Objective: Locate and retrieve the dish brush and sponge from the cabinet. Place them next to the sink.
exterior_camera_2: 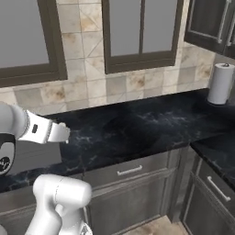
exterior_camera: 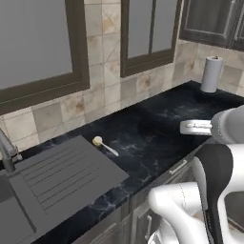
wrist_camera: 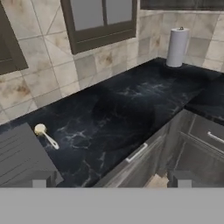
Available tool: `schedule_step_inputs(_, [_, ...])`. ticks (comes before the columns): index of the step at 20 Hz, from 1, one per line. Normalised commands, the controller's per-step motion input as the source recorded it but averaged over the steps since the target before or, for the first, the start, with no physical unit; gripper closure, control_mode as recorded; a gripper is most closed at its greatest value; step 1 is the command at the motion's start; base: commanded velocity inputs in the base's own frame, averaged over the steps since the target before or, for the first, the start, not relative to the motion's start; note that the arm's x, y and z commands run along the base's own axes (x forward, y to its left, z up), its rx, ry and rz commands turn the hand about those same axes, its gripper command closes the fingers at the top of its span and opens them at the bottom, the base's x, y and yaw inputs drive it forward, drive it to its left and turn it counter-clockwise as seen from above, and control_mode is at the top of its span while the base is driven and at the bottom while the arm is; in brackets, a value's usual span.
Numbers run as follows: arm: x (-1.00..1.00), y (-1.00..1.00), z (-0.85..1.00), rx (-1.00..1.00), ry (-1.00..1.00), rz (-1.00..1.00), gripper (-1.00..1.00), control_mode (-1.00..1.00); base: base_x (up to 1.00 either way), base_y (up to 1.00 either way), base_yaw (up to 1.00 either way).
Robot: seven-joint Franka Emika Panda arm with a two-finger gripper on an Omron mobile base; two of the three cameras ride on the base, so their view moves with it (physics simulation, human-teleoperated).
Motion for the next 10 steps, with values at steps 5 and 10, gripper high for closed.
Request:
schedule_step_inputs(5, [0.00, 0.00, 0.00, 0.00, 0.00, 0.00, -1.00, 1.00, -0.09, 0.00, -0.45])
schedule_step_inputs(10, [0.00, 0.00, 0.00, 0.00, 0.00, 0.00, -1.00, 1.00, -0.07, 0.00, -0.45])
